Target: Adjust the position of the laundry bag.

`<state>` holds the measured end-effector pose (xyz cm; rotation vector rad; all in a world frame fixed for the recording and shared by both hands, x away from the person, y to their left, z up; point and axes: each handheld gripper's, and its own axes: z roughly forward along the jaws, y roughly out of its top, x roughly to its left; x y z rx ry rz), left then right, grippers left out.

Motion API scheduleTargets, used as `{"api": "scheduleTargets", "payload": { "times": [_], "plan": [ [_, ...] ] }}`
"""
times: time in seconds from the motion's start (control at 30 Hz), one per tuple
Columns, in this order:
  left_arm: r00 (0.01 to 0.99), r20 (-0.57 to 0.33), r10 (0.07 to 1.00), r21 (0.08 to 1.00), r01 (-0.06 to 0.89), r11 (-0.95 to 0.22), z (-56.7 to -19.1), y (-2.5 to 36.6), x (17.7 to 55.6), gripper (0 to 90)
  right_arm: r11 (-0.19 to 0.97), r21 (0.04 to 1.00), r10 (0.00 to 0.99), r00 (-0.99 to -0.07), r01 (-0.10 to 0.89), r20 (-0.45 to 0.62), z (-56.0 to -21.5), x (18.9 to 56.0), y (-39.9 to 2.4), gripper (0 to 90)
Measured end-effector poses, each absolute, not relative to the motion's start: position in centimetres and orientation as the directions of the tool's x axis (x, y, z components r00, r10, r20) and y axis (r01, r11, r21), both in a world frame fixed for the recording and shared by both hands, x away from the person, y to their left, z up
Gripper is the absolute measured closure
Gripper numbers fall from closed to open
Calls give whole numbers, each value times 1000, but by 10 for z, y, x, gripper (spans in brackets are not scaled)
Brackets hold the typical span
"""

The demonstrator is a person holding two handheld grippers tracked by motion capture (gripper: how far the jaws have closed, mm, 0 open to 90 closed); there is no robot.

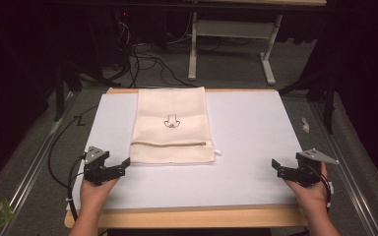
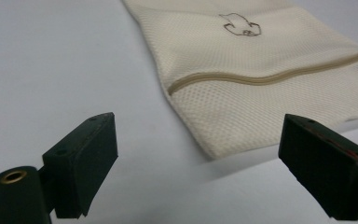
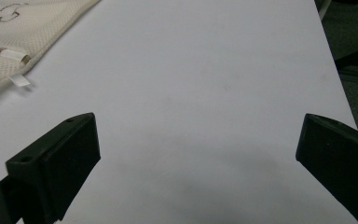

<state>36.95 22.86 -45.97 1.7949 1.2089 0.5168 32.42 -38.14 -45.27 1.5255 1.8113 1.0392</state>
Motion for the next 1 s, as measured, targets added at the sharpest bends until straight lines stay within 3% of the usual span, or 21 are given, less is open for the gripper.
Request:
{"api": "scheduleTargets", "payload": {
  "times": [0.23, 0.37, 0.57, 0.67, 0.87, 0.93, 1.0],
  "plan": [
    [513, -60, 856, 857, 466, -219, -458, 214, 373, 158, 128, 831, 964, -263, 541, 23, -451, 323, -362, 48],
    [525, -52, 850, 859, 458, -230, -460, 205, 381, 170, 136, 823, 951, -307, 552, 49, -450, 324, -340, 80],
    [530, -124, 839, 845, 499, -191, -467, 201, 391, 318, 227, 808, 925, -379, 543, -5, -444, 337, -298, 166],
    [502, -147, 852, 805, 561, -192, -474, 197, 399, 355, 211, 799, 901, -429, 563, 65, -443, 363, -264, 317],
    [469, -183, 864, 768, 616, -172, -482, 196, 409, 446, 192, 783, 882, -454, 592, 127, -454, 402, -224, 486],
    [461, -173, 870, 759, 626, -180, -481, 195, 410, 485, 209, 760, 878, -461, 615, 131, -460, 414, -209, 486],
    [455, -135, 880, 755, 622, -206, -482, 195, 411, 579, 244, 738, 873, -474, 629, 115, -468, 424, -194, 492]
  ]
}}
